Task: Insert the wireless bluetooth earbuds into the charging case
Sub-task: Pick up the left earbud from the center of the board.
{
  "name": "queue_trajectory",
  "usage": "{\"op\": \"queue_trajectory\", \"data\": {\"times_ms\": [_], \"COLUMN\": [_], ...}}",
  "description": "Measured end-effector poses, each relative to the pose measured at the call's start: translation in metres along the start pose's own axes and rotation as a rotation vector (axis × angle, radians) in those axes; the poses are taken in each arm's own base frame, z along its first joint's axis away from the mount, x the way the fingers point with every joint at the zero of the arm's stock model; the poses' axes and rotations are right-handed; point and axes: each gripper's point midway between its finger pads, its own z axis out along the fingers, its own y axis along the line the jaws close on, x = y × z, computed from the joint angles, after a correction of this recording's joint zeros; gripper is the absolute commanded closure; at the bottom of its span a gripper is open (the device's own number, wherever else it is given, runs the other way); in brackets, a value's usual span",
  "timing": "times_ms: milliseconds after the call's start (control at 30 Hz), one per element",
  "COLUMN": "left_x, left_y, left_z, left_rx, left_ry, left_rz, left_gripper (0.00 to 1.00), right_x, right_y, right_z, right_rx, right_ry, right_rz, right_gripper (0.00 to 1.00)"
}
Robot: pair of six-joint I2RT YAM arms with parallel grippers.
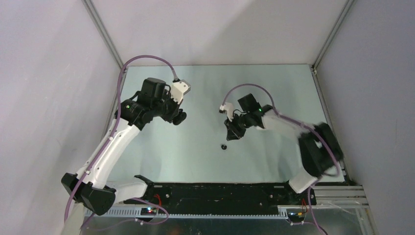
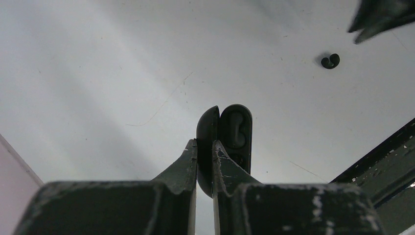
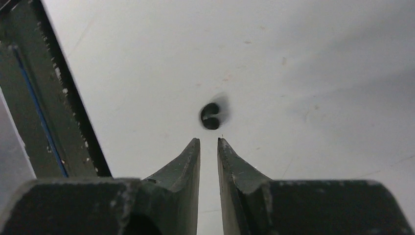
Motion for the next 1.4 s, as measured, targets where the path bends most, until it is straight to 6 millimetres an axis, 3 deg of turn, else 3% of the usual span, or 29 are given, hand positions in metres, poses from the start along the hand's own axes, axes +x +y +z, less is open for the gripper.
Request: {"op": "queue_trajectory", "data": {"times_ms": [133, 267, 400, 533, 933, 1400], "left_x": [0.0, -0.001, -0.003, 0.001, 0.01, 0.012], "left_y": [0.001, 0.001, 0.001, 0.0, 0.006, 0.002], "left_z": [0.0, -0.003, -0.01, -0.016, -0.022, -0.021], "left_rx": [-0.001, -0.003, -0.01, -0.015, -0.035, -0.014], "left_ry": [-0.002, -0.009, -0.031, -0.044, -0.05, -0.052], "left_rz": [-0.003, -0.004, -0.001, 0.0, -0.024, -0.027], "left_gripper": [1.0, 1.0, 1.0, 1.0, 1.0, 1.0], "right_x": [-0.012, -0.015, 0.015, 0.045, 0.04, 0.03], "right_y": [0.042, 0.066, 0.064, 0.055, 0.035, 0.028], "right_z": [-0.026, -0.012, 0.016, 0.027, 0.034, 0.037], "right_rx": [0.096, 0.108, 0.089, 0.093, 0.165, 0.202], "right_ry": [-0.139, -0.145, -0.034, 0.064, 0.087, 0.061], "right_rz": [-0.328, -0.542, -0.599, -0.641, -0.735, -0.757], "right_gripper": [0.65, 0.66, 0.67, 0.67, 0.63, 0.65]}}
